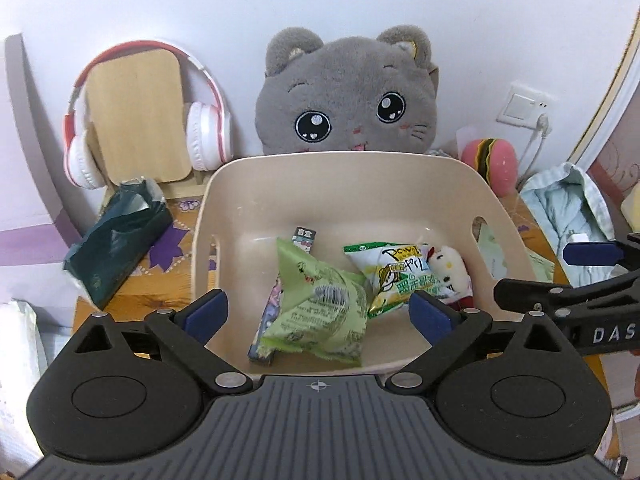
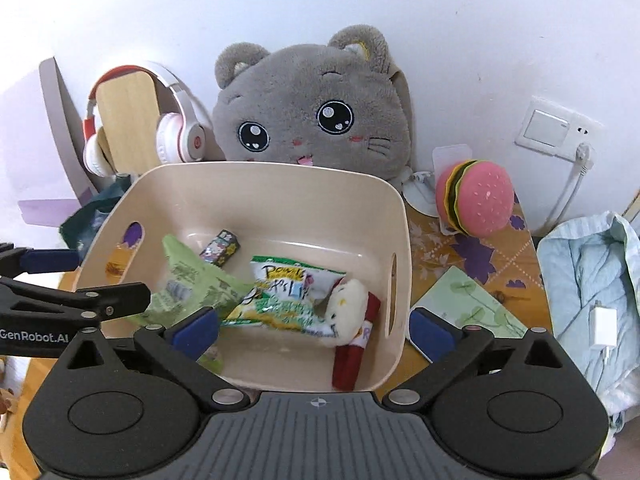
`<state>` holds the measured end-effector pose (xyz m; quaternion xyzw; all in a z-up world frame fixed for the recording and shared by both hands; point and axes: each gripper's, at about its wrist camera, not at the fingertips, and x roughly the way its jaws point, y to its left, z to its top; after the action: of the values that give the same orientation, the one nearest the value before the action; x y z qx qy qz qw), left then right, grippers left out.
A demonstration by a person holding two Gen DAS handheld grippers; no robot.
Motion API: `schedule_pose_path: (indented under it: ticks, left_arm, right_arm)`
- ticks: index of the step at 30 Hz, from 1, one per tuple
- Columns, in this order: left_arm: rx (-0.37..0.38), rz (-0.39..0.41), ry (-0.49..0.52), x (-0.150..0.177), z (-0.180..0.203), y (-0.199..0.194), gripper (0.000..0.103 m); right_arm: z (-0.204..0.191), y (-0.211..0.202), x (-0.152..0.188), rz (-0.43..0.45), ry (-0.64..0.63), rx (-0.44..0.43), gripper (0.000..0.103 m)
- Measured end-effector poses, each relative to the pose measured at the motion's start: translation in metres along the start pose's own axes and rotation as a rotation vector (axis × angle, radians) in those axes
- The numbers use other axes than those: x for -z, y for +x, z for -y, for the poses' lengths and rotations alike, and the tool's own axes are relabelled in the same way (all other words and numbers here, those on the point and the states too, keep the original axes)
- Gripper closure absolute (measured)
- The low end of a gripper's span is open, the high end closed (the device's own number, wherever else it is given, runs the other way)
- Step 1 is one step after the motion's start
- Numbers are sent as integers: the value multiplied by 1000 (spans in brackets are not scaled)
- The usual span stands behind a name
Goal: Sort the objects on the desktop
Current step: 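Withdraw both open tools back toward the remaining items on the table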
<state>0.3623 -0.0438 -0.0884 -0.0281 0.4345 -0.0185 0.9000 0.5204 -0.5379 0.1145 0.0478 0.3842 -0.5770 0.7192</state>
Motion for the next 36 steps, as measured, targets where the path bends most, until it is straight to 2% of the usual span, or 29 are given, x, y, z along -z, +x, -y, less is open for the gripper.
schedule_pose_path:
  ticks: [3, 9, 15, 26, 29, 33, 36]
  left_arm:
    - [-7, 25, 22, 10, -4, -15, 4]
    - [-6, 22, 34, 29, -26, -33, 4]
    - [-20, 20, 79, 54, -52, -41, 4]
    - [1, -81, 131, 96, -93, -28, 4]
    - [3, -96, 148, 108, -101, -20, 4]
    - [25, -111, 262, 123, -101, -9, 4]
    - [42, -126, 358, 132, -99, 0, 4]
  right_arm:
    - [-4, -11, 8, -2, 19, -14, 0]
    - [-20, -25, 32, -4, 49, -37, 0]
    - [-46, -28, 58, -8, 27, 4, 0]
    - [-79, -15, 103, -97, 73, 92, 0]
    - [-89, -9, 116, -121, 75, 91, 0]
    - [-97, 1, 132, -176, 114, 41, 0]
    - [-106, 11, 142, -216, 119, 29, 6]
